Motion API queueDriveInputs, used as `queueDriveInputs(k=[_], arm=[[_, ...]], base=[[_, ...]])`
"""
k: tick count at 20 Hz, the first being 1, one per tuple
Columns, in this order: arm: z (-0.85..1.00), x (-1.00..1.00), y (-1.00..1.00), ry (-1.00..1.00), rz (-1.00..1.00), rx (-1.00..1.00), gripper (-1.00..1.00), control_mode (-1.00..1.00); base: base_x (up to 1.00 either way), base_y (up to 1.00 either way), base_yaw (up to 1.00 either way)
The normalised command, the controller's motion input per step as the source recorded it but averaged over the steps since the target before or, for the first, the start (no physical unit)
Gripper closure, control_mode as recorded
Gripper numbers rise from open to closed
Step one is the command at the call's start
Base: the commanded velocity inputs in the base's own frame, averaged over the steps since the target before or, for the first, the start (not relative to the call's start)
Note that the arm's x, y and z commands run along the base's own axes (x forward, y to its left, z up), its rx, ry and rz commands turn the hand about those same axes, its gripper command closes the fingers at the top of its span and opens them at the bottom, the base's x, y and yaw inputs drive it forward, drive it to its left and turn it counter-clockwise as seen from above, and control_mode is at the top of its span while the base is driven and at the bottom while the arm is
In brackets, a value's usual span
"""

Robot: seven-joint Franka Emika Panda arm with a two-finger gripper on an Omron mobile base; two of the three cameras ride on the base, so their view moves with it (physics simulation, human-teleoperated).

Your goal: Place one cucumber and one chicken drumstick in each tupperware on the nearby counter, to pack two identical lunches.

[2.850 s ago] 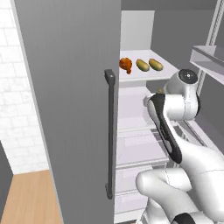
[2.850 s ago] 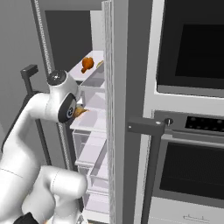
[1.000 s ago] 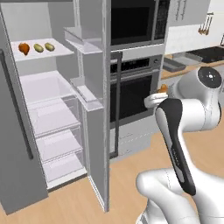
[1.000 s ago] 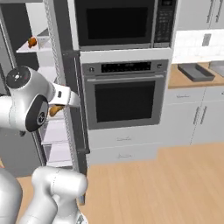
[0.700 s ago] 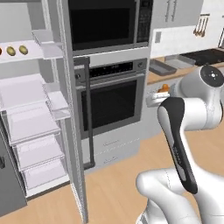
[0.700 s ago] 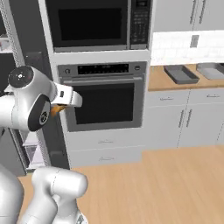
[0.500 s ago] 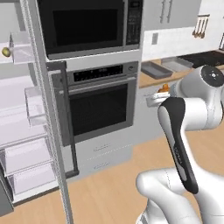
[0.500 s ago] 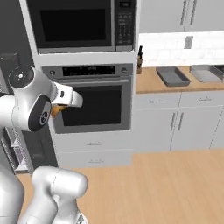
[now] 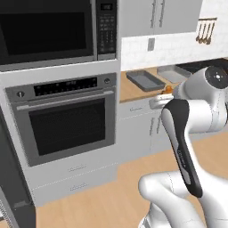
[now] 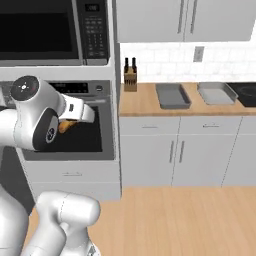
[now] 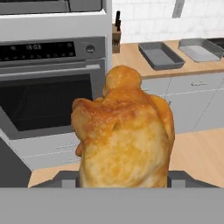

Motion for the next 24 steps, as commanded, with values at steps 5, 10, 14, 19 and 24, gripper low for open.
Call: queueDriveInputs(k=[5,10,14,19,24], arm=[[0.0,0.0,0.0,0.0,0.0,0.0,1.0,1.0],[0.0,0.0,0.0,0.0,0.0,0.0,1.0,1.0],[0.0,0.0,0.0,0.0,0.0,0.0,1.0,1.0],[0.0,0.0,0.0,0.0,0.0,0.0,1.0,1.0],[0.0,0.0,0.0,0.0,0.0,0.0,1.0,1.0]], base=[[0.94,-1.0,0.22],[0.91,-1.0,0.22],[0.85,-0.45,0.11],[0.71,-0.01,0.0],[0.7,-0.85,0.05]])
